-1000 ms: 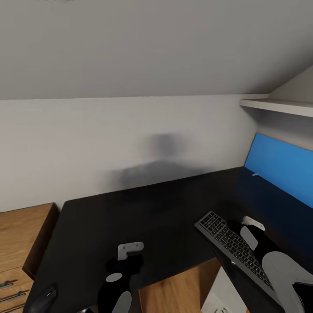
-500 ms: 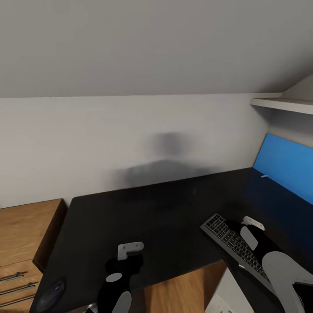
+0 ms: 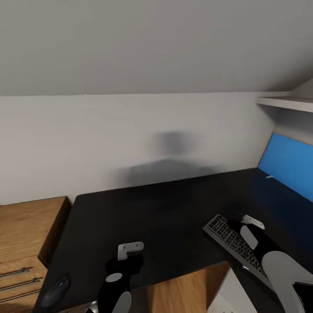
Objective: In the bedroom, organize the workspace by keeping the computer under the desk, ensuring the monitor is on the desk, placing the keyboard on the desk next to the monitor, placing the mouse on the desk next to the keyboard, moving the folder from the swivel chair onto the desk next to the mouse, stacking the notebook on top of the folder with the pen on top of the notebook, and positioning the swivel chair next to the desk.
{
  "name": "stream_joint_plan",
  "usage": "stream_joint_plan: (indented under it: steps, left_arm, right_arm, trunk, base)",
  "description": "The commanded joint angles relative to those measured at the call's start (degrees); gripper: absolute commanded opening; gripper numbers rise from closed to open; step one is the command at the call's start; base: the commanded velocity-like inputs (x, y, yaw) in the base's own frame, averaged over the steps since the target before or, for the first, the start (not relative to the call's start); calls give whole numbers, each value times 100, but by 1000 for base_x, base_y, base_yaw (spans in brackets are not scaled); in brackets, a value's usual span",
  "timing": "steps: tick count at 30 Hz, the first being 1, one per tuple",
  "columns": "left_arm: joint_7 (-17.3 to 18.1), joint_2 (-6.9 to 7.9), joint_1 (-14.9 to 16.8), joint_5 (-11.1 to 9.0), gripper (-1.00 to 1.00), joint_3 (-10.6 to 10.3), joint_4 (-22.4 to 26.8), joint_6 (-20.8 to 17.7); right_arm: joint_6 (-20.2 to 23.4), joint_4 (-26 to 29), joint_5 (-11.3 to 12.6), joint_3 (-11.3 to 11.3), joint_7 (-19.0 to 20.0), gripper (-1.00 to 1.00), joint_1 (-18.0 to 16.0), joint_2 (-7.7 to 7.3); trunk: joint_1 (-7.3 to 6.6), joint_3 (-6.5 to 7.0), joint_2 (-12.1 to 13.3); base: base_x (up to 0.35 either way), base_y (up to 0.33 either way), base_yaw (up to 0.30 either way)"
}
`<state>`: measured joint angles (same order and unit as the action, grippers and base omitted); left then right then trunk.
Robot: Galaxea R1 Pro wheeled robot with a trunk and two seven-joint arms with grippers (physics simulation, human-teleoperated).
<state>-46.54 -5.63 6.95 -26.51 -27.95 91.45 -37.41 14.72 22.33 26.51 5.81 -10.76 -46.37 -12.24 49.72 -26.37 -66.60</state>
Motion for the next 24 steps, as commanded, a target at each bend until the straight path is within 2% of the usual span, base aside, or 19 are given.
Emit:
stream_joint_plan:
  steps: [1,24]
  left_arm:
    - [-57,0,8,-51,100,-9,5,-12]
    - [-57,4,8,-47,100,0,25,-12]
  right_arm:
    - [19,-58,170,3,-22,100,5,2]
    - [22,-62,170,-1,-15,100,5,2]
  trunk:
    - [1,-10,-3]
    - [1,-91,-3]
  base:
    - [0,0,177]
    - [0,0,241]
